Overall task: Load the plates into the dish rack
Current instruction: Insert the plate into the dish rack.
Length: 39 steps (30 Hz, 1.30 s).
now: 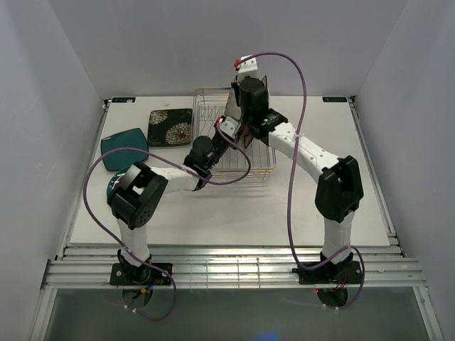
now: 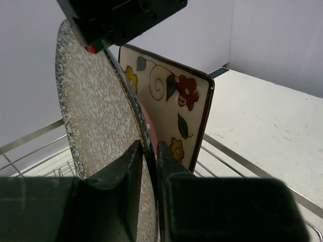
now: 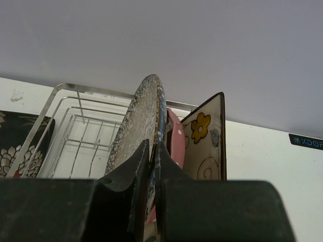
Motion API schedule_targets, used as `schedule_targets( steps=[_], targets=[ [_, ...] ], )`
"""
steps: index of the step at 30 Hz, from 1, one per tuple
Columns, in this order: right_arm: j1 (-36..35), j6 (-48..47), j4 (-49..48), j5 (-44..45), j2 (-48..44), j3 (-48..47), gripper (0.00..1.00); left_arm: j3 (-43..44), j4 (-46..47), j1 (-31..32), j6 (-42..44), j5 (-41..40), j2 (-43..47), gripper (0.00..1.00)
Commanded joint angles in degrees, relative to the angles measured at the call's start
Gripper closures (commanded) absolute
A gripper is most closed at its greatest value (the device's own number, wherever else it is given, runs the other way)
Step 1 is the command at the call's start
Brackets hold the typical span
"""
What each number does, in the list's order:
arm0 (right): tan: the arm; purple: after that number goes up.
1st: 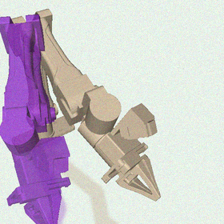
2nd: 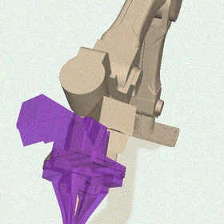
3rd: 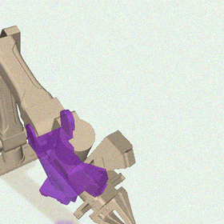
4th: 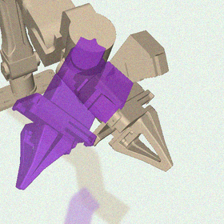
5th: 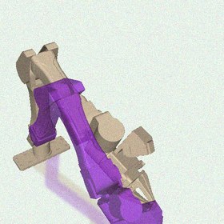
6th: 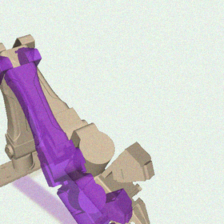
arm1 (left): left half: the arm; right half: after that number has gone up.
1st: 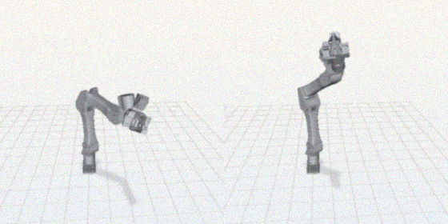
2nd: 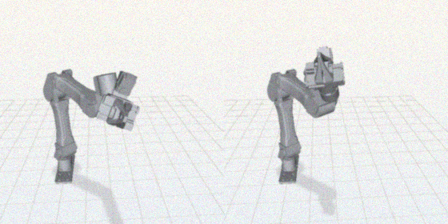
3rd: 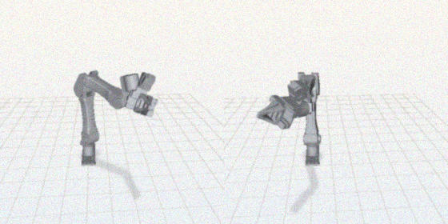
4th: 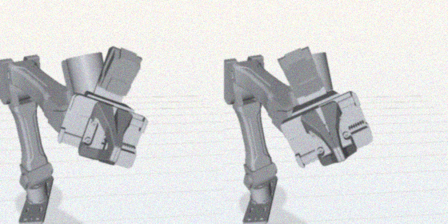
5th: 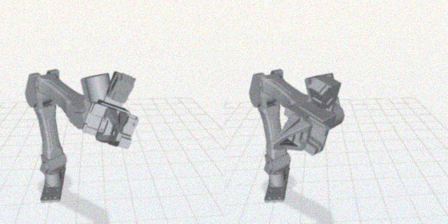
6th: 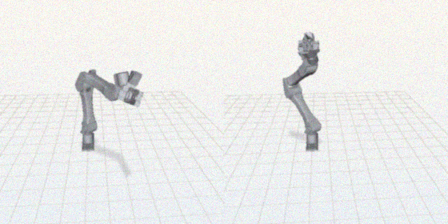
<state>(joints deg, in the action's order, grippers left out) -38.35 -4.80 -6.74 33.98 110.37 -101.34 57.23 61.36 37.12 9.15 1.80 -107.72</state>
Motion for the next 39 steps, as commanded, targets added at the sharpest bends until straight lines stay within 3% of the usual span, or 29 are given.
schedule_targets(
  steps=[1, 4, 12, 13, 17, 20, 32, 39],
  targets=[
    [0.3, -0.3, -11.4, -3.9, -0.8, -2.7, 0.92, 3.1, -3.5, -0.9, 1.1, 2.6, -0.8, 0.75],
    [0.7, -0.7, -11.3, -4.2, 0.0, -3.8, 0.92, 4.2, -5.1, -0.9, 1.0, 2.3, -1.2, 0.62],
    [1.8, 0.8, -9.9, -4.7, 0.8, -5.0, 0.92, 3.3, -7.5, -1.0, 0.8, 3.3, 1.2, 0.39],
    [1.9, 0.8, -9.9, -4.5, 0.8, -5.0, 0.92, 3.0, -7.6, -1.0, 0.4, 3.5, 1.6, 0.30],
    [2.3, 1.8, -8.8, -4.5, 1.2, -6.3, 0.92, 2.1, -9.5, -1.0, -0.4, 4.5, 3.7, 0.16],
    [2.7, 2.5, -7.9, -4.5, 1.4, -7.3, 0.92, 1.3, -10.1, -1.0, -0.7, 4.8, 5.8, 0.10],
    [4.9, 4.4, -4.2, -5.5, 3.2, -10.7, 0.92, -9.4, -12.8, -1.0, -1.1, 5.8, 21.8, 0.04],
    [5.4, 4.4, -4.2, -6.0, 3.5, -10.1, 0.92, -14.6, -16.3, -1.8, -0.1, 0.8, 31.5, 0.02]
  ],
)
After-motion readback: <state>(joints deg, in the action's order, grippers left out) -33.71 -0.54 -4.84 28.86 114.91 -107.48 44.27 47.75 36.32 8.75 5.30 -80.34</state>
